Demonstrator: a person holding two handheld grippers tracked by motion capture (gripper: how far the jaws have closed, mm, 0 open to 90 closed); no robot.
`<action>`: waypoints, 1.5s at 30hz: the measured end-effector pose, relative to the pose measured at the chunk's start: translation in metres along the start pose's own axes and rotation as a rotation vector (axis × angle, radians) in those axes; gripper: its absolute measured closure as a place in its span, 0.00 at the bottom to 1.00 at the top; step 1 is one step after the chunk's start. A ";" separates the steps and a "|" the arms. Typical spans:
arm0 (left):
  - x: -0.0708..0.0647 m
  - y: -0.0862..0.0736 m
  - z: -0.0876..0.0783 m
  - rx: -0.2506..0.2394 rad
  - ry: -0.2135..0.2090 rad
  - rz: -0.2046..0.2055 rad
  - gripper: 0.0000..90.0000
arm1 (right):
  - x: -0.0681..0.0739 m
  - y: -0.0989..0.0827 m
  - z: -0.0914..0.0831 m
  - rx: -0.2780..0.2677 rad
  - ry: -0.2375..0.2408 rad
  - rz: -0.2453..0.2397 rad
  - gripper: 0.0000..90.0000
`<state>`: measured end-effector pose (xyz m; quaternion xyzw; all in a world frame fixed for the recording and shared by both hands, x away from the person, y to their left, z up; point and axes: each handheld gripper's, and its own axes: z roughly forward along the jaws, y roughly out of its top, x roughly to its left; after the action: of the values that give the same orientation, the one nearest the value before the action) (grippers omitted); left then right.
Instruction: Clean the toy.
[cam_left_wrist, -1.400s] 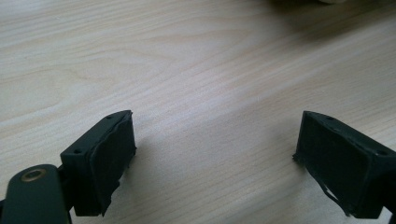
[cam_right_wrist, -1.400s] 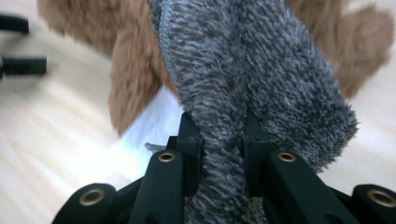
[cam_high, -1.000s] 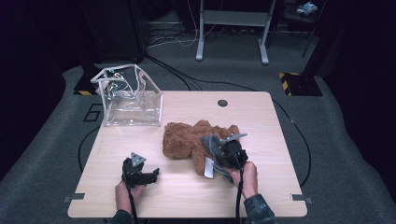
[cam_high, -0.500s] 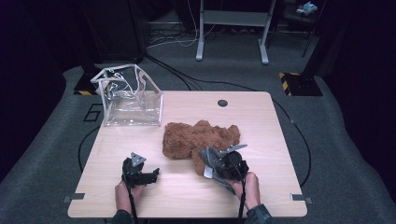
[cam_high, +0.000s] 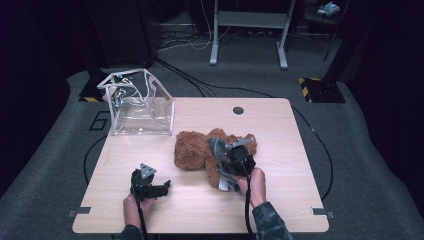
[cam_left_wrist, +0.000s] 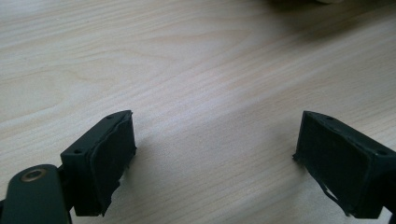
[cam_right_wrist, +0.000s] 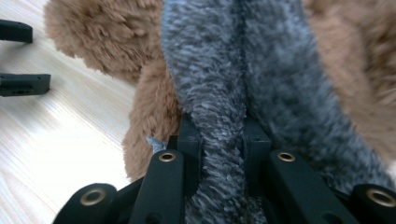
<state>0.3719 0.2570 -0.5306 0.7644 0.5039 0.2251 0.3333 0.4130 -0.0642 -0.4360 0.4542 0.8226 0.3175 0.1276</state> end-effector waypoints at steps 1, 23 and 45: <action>0.000 0.000 0.000 -0.001 0.000 -0.002 0.13 | 0.000 -0.003 0.002 0.002 0.004 0.004 0.84; -0.001 0.000 0.001 -0.011 0.002 -0.011 0.13 | 0.003 -0.041 0.031 0.165 0.027 0.004 0.83; -0.001 0.000 0.001 -0.008 0.001 -0.010 0.13 | -0.001 -0.002 0.001 0.014 -0.034 -0.006 0.83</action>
<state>0.3721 0.2564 -0.5309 0.7605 0.5070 0.2257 0.3371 0.4121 -0.0654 -0.4381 0.4581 0.8237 0.3037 0.1396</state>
